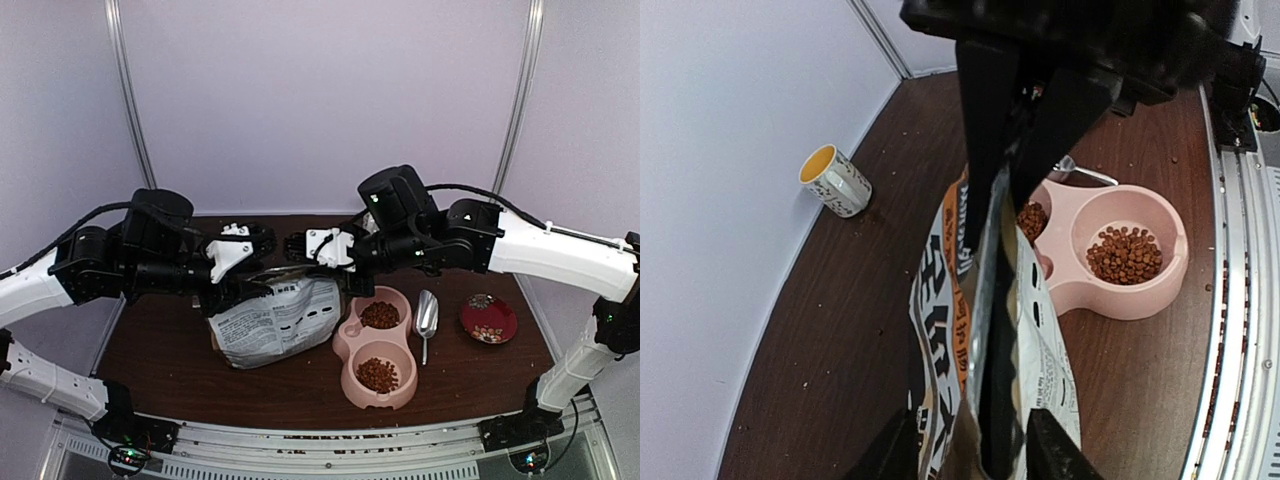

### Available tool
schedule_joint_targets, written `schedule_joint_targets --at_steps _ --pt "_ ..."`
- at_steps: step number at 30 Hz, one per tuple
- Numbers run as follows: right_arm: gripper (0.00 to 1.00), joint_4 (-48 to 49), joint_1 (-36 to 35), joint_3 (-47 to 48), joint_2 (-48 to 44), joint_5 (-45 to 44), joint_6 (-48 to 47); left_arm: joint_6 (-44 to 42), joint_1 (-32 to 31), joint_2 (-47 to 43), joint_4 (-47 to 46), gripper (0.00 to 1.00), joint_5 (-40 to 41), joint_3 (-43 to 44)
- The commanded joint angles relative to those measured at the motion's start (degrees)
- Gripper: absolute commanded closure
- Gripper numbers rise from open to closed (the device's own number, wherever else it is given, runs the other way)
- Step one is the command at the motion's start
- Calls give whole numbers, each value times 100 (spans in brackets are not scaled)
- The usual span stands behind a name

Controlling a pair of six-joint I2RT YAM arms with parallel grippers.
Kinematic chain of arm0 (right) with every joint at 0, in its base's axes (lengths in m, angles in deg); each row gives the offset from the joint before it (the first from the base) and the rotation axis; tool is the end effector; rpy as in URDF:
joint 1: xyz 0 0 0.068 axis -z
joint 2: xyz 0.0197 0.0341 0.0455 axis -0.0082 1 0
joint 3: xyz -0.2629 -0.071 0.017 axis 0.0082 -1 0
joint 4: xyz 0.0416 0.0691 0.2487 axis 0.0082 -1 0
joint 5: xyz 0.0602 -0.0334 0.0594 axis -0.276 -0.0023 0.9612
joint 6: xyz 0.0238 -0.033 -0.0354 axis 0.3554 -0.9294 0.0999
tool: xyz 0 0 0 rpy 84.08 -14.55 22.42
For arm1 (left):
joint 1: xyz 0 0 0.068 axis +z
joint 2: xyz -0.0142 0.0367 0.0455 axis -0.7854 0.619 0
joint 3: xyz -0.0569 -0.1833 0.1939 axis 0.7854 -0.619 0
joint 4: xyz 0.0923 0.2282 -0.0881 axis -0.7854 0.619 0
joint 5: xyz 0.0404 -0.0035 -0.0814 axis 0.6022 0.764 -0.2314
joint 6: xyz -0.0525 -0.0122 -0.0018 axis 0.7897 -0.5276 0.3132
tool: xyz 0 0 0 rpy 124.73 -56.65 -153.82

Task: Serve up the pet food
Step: Press the seal on the pet food bag.

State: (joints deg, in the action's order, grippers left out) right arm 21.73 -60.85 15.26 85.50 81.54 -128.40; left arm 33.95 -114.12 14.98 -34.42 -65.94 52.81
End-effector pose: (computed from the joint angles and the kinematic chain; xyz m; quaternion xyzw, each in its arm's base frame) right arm 0.1642 0.3163 0.3635 -0.7021 0.5186 0.1890 0.4499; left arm 0.1102 -0.2036 0.3659 0.5172 0.6999 -0.1663 0.4636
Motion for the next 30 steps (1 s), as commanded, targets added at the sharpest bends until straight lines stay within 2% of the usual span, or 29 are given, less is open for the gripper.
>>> schedule_joint_targets --at_steps 1,5,8,12,13,15,17,20,22,23,27,28,30 --pt "100 219 103 43 -135 456 91 -92 -85 193 -178 62 340 174" --pt "100 274 146 -73 -255 650 151 -107 -100 300 -260 76 653 49" --pt "100 492 186 -294 -445 857 237 -121 -100 315 -338 100 787 -44" --pt "100 618 238 -455 -600 878 264 -35 -100 324 -334 100 646 -28" --pt "100 612 238 -460 -606 878 264 -2 -100 345 -322 93 587 1" --pt "100 610 247 -468 -610 878 263 66 -100 430 -252 70 501 81" --pt "100 624 256 -474 -608 906 264 102 -100 506 -233 66 420 136" --pt "100 660 265 -485 -615 952 272 155 -100 611 -250 73 473 132" --pt "100 678 269 -503 -627 966 280 159 -100 684 -252 88 535 128" --pt "100 680 267 -505 -629 966 281 159 -100 712 -251 98 543 134" --pt "100 752 278 -619 -711 824 293 300 -100 692 -186 100 436 155" --pt "97 829 278 -678 -746 735 319 399 -100 679 -124 100 391 207" --pt "74 1009 274 -804 -814 516 370 606 -100 728 133 100 216 376"
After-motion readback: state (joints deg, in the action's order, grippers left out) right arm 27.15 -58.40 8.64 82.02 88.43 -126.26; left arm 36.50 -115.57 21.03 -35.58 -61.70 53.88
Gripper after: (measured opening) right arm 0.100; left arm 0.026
